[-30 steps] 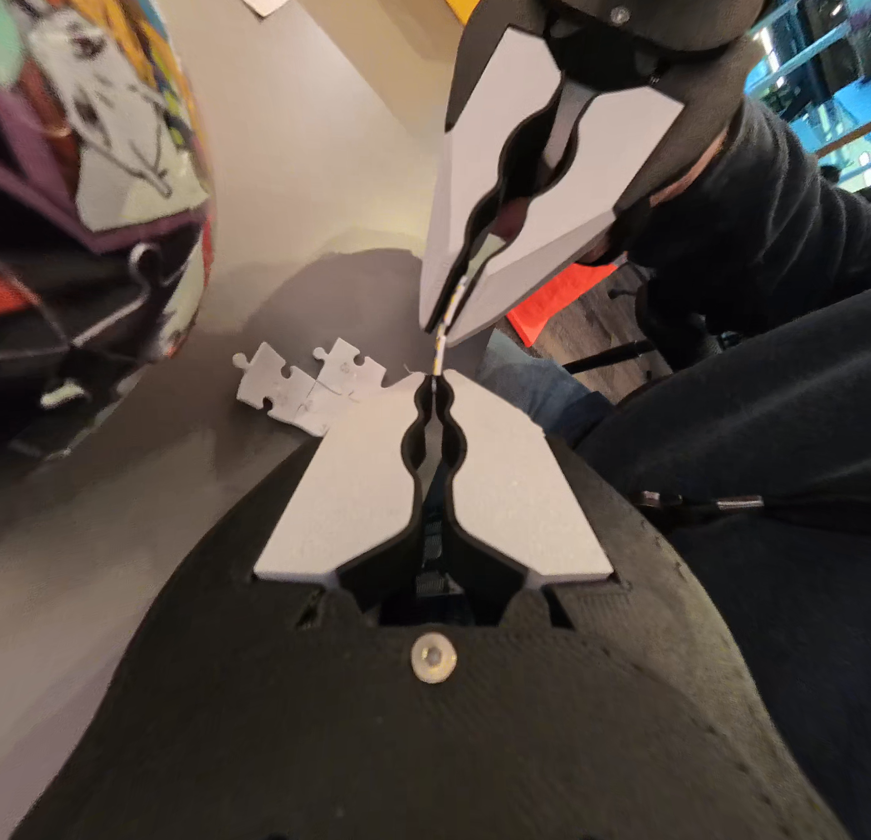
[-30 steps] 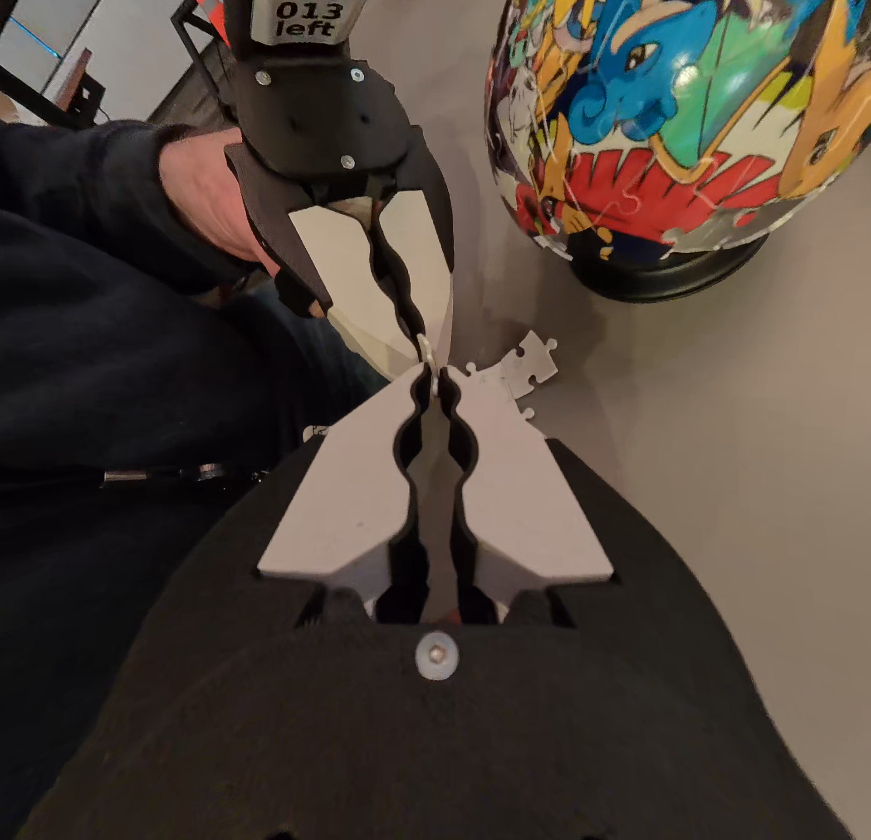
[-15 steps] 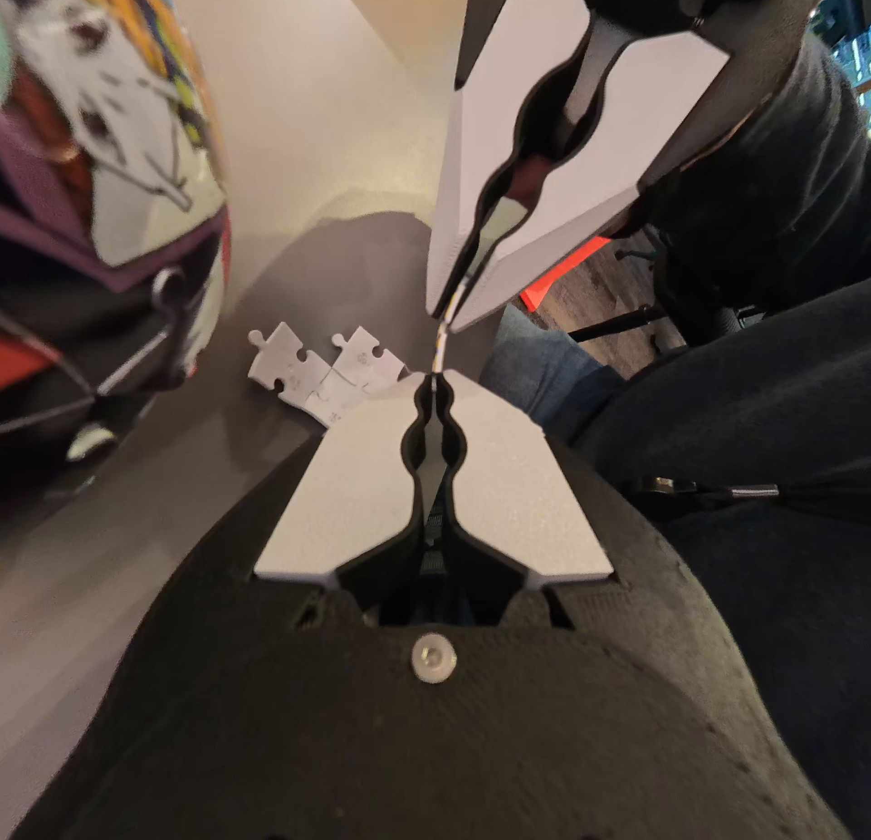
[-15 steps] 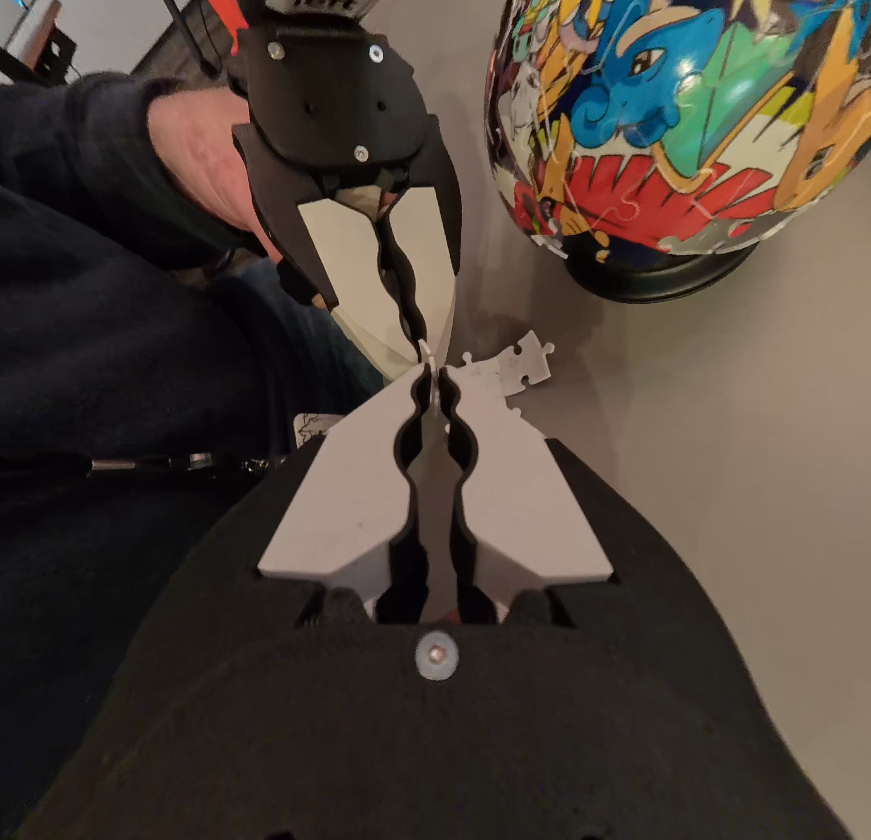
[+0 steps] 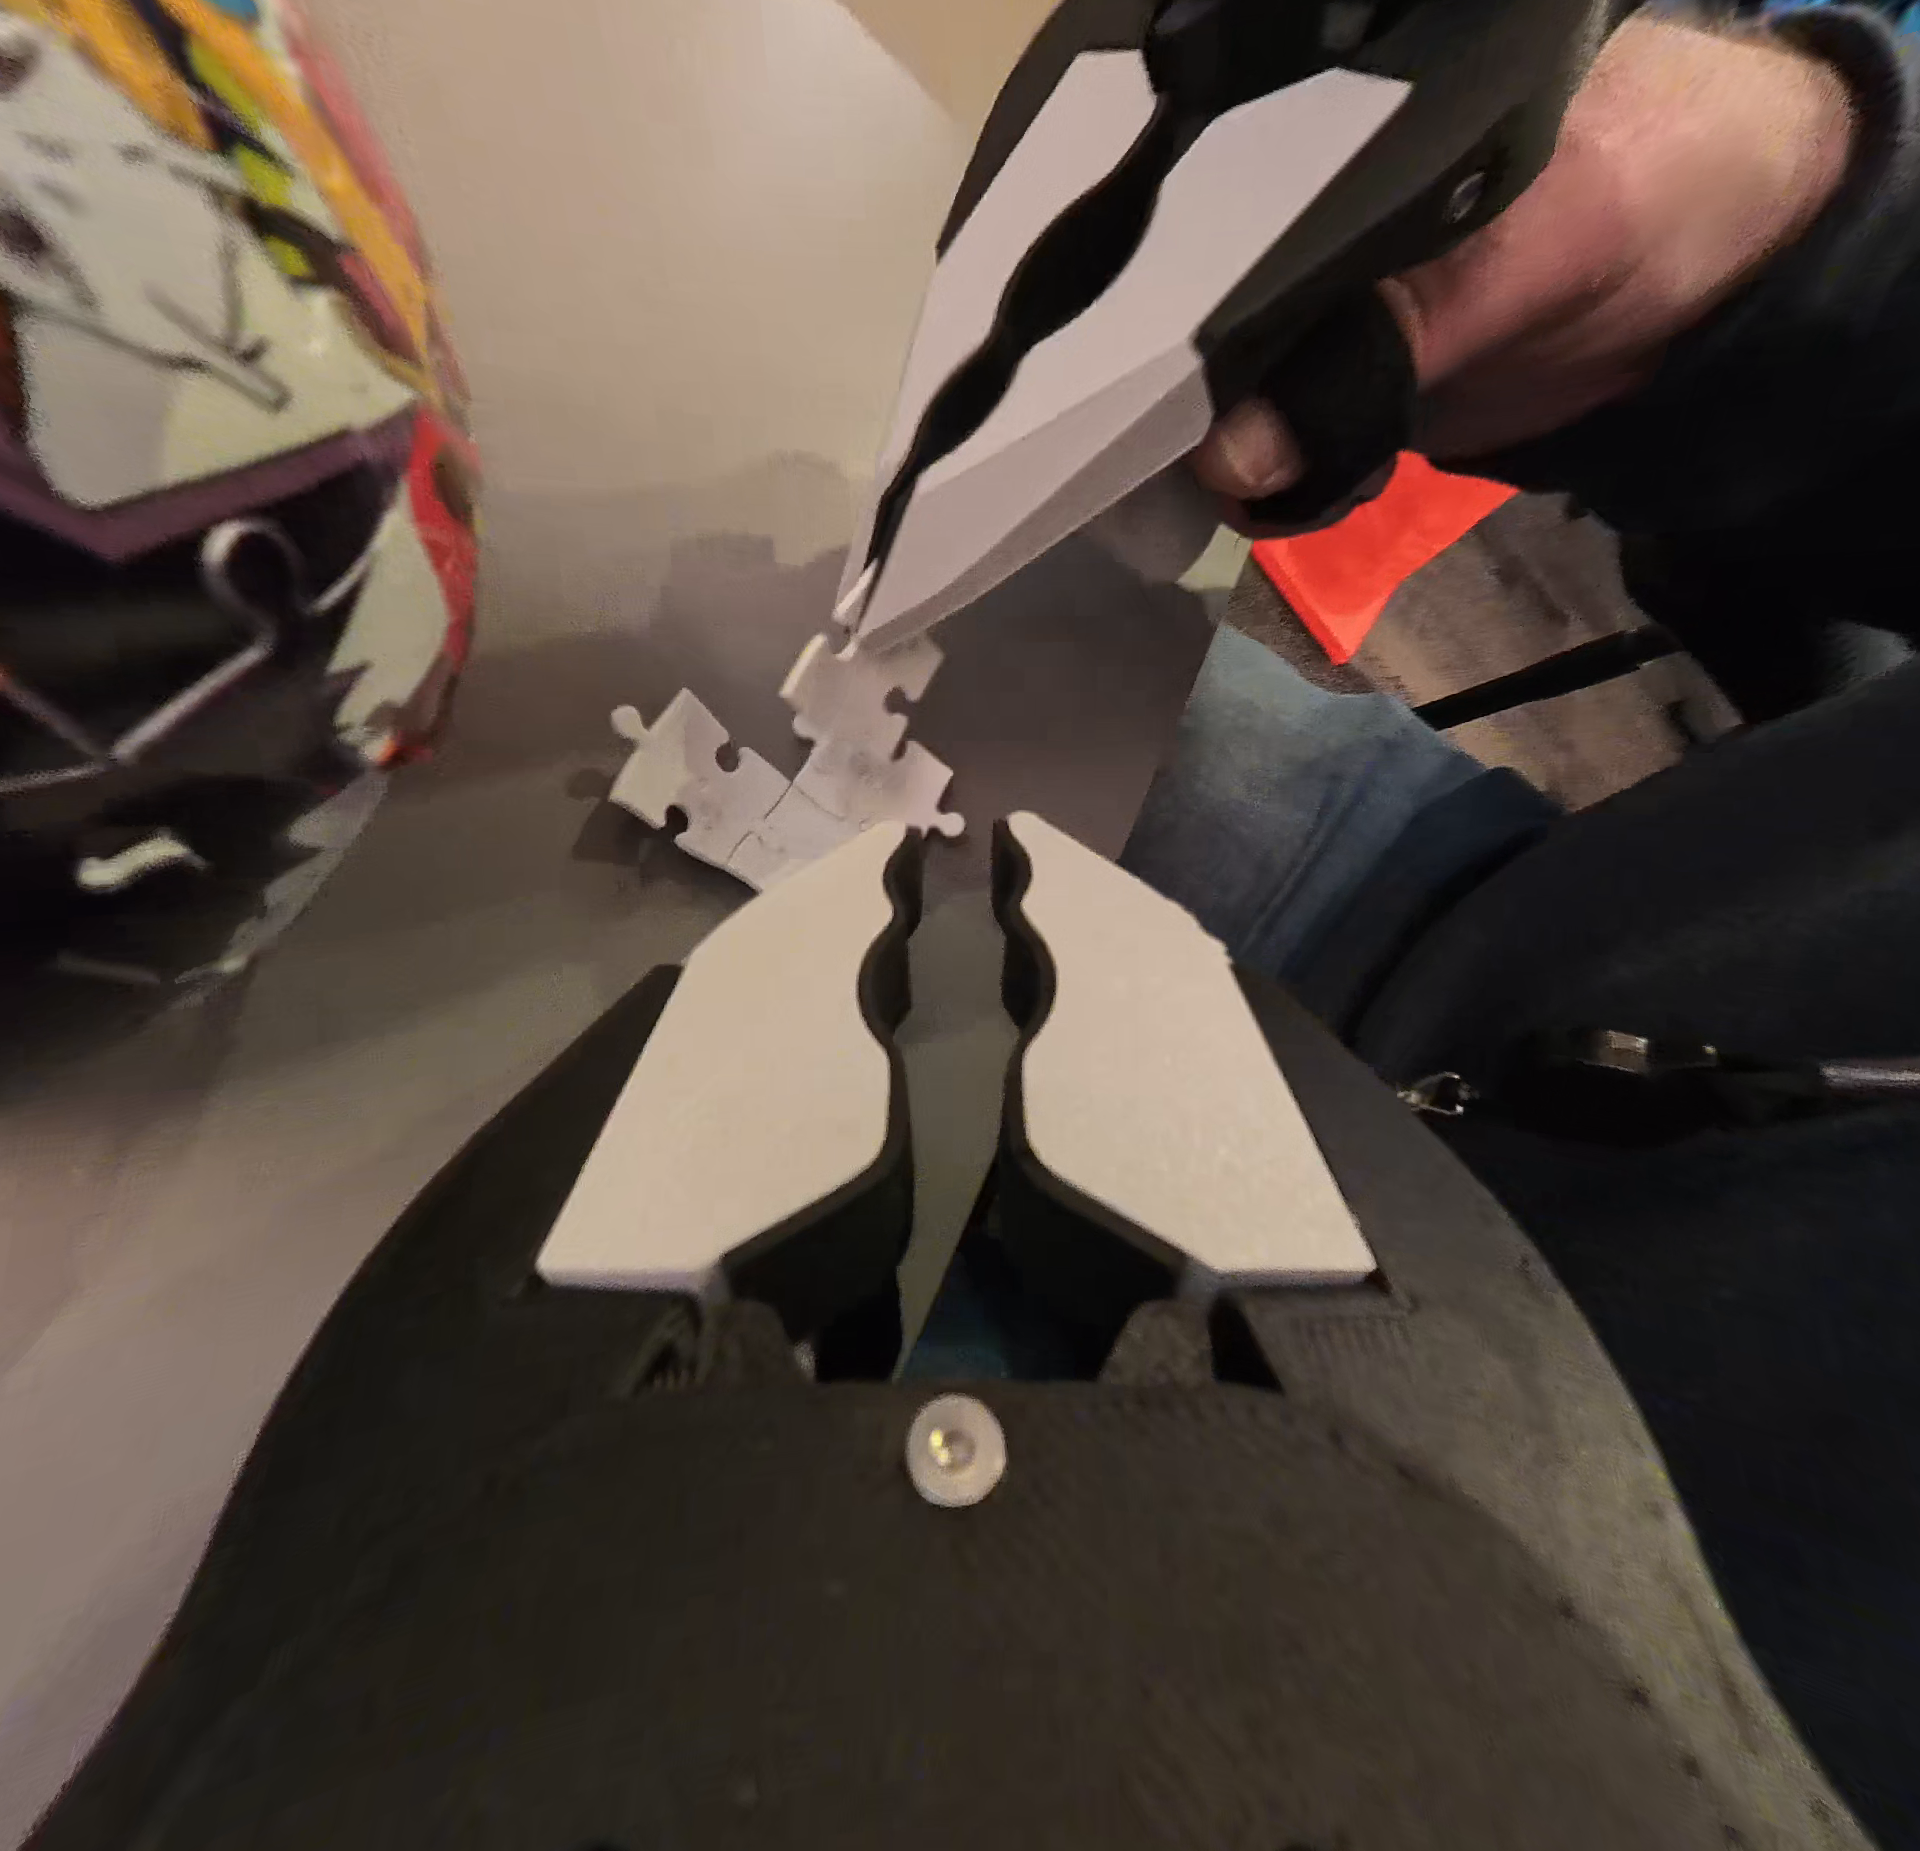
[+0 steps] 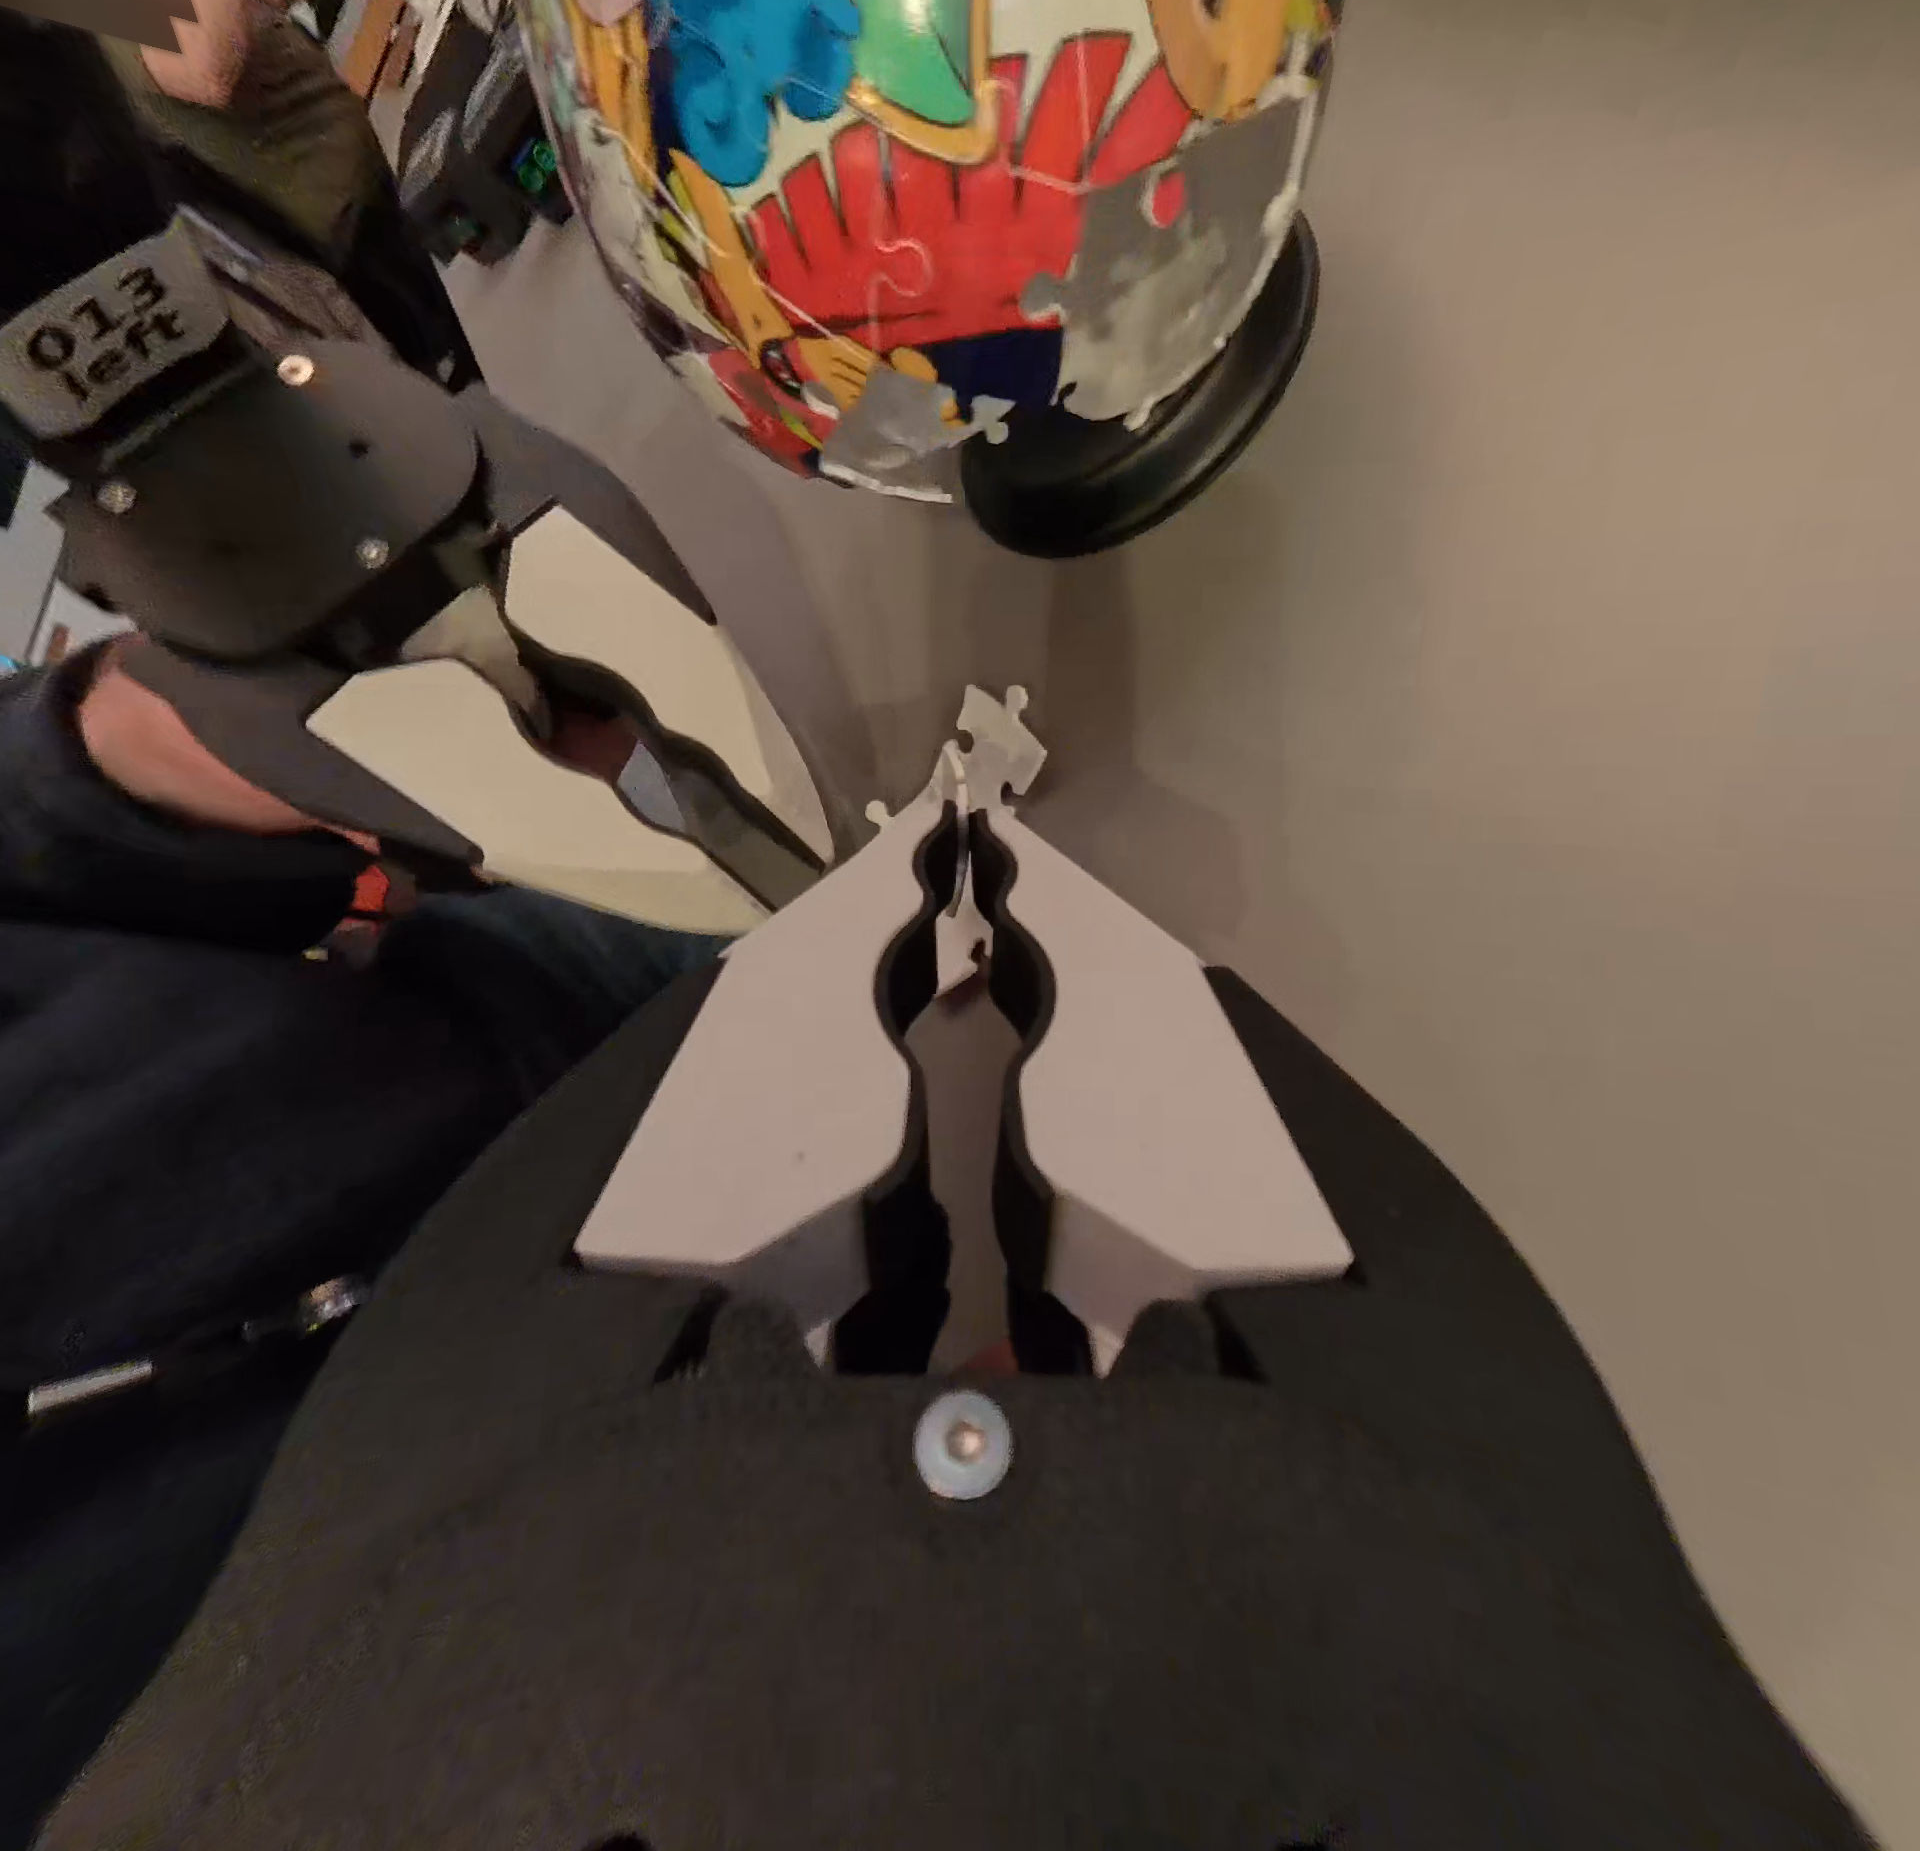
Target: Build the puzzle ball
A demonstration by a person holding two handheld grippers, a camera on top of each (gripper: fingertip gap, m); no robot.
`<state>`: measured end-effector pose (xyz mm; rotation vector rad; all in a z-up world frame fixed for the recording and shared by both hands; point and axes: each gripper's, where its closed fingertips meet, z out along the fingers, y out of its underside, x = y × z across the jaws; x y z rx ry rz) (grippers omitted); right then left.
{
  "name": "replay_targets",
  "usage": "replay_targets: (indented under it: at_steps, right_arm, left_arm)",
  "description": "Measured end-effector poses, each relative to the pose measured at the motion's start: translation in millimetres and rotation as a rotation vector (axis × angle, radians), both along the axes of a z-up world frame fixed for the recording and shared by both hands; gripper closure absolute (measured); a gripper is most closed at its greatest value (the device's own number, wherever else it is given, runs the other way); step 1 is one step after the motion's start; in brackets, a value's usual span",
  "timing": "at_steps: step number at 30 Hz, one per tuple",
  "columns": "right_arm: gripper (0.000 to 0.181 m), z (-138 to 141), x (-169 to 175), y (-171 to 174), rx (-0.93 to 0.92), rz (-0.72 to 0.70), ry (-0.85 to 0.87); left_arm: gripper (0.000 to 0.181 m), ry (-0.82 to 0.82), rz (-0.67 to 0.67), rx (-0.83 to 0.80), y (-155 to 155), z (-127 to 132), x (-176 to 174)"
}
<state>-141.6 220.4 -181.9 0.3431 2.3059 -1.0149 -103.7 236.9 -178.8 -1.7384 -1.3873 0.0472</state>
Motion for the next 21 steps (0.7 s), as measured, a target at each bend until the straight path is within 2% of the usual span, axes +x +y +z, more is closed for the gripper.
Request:
replay_targets:
  at_steps: [6, 21]
  right_arm:
    - [0.181, -8.5, -6.2, -3.6, 0.014, -0.097, 0.054]
    - [0.18, -19.7, -6.5, -5.8, 0.068, -0.13, 0.023]
  left_arm:
    - [0.169, 0.043, -0.001, -0.089, 4.5, -9.2, -3.1]
    - [0.17, 0.041, -0.019, -0.203, 1.6, -22.5, -13.6]
